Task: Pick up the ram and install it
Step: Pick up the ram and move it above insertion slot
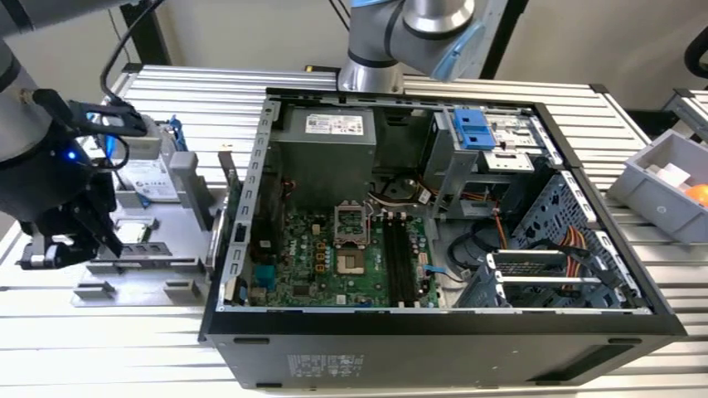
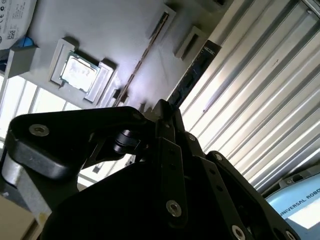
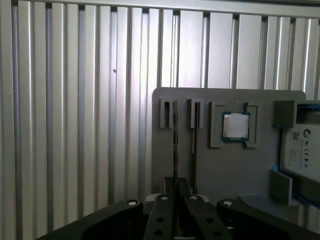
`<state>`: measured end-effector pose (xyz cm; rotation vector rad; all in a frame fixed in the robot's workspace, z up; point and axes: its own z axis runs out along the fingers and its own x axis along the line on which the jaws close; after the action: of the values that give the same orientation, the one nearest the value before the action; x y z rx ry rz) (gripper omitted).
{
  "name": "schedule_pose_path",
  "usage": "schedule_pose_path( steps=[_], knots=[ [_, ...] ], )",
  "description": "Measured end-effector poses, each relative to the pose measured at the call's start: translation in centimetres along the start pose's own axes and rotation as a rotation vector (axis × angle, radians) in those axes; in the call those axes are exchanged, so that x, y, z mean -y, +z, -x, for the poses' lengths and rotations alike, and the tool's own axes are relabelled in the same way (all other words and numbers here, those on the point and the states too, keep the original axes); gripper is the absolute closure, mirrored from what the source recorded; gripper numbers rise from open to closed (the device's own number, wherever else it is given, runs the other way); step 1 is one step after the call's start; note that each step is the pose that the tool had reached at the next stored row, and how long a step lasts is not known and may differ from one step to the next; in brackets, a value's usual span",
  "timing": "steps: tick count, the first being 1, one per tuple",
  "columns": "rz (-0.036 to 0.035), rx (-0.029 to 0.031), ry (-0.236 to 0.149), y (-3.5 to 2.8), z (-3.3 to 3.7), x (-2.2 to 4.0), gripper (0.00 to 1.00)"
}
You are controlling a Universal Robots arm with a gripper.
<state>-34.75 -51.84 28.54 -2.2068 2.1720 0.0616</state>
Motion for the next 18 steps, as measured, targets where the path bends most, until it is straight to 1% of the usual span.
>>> schedule_pose_path(
  steps=[9, 13, 18],
  knots=[
    [0.0001, 0.0000, 0.000, -4.07, 0.24, 0.02, 1.00],
    [0.0017, 0.0001, 0.000, -5.55, 0.33, -0.02, 1.00],
    [0.0021, 0.0001, 0.000, -7.79, 0.47, -0.02, 1.00]
  ],
)
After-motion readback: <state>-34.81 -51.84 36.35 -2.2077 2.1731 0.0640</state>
